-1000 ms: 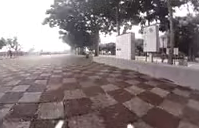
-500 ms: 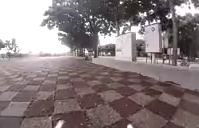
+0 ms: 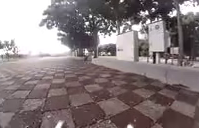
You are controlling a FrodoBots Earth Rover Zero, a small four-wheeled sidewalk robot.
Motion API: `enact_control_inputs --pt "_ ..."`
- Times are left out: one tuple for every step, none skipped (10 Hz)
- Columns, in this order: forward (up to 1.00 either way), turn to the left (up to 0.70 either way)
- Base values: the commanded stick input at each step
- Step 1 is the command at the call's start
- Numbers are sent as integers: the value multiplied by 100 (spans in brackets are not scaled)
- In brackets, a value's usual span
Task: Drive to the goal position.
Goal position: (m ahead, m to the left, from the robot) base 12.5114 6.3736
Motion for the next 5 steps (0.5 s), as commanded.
enact_control_inputs --pt "70 24" --pt "70 35" --pt "70 35" --pt "70 35" --pt "70 35"
